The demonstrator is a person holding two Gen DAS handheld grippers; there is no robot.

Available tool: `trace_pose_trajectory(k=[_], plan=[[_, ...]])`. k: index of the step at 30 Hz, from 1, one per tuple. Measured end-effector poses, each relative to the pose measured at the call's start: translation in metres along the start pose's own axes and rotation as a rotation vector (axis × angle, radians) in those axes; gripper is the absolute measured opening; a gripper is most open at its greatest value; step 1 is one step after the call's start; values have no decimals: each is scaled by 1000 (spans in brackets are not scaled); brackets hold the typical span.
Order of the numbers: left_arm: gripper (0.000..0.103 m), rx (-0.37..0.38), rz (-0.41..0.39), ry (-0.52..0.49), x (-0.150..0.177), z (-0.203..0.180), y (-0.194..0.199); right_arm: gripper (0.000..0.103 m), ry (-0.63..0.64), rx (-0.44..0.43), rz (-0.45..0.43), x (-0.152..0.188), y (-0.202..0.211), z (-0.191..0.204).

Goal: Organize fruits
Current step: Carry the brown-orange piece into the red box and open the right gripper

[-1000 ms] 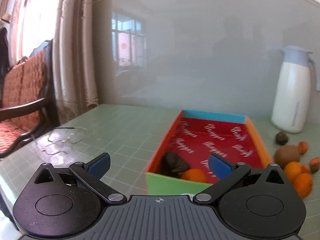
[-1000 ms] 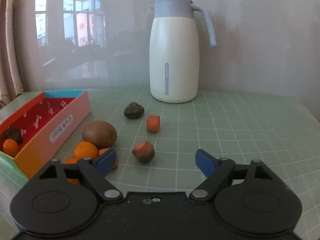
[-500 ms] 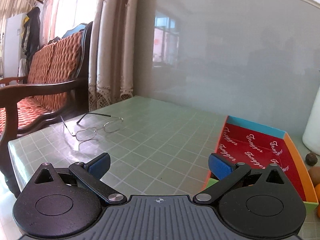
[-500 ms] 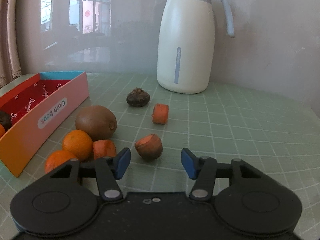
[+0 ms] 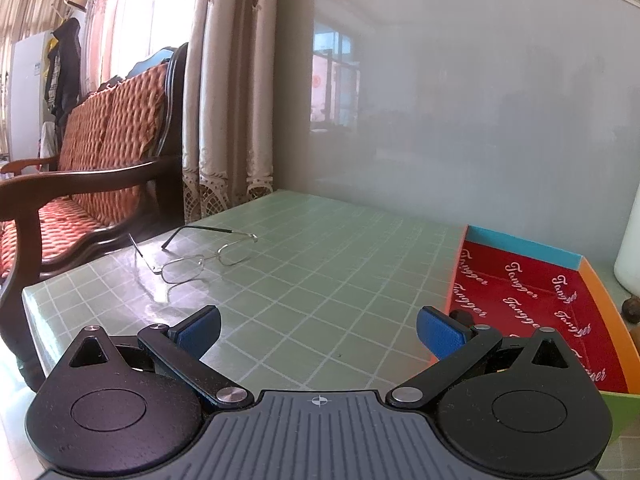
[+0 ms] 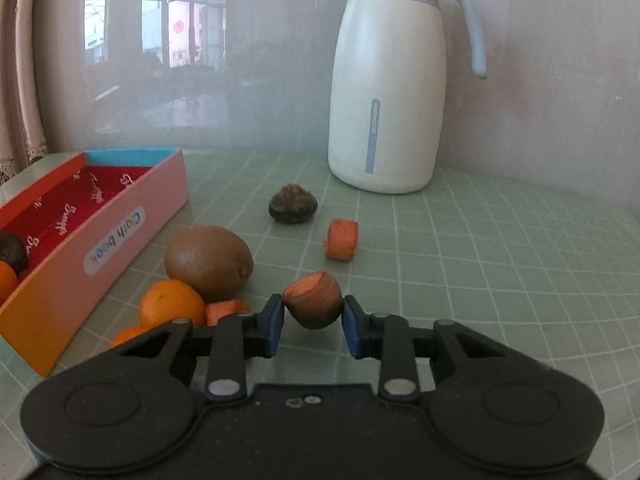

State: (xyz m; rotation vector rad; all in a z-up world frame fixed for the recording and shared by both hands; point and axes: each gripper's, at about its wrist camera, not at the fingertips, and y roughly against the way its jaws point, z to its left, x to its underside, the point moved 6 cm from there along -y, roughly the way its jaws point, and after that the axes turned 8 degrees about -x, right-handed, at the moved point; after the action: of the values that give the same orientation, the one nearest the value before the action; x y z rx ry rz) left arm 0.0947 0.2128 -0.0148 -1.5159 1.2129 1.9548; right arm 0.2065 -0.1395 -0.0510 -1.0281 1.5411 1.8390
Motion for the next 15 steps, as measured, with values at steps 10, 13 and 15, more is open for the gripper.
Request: trace_pose_trajectory(k=[10, 13, 15], plan=[[103, -26, 12, -10, 2, 17, -1, 30, 5, -53, -52, -14, 16, 27], [103, -35, 14, -18, 3, 24, -1, 30, 17, -80, -67, -19, 20, 42], [103, -40, 18, -22, 4, 28, -2, 30, 23, -101, -76, -22, 22, 53]])
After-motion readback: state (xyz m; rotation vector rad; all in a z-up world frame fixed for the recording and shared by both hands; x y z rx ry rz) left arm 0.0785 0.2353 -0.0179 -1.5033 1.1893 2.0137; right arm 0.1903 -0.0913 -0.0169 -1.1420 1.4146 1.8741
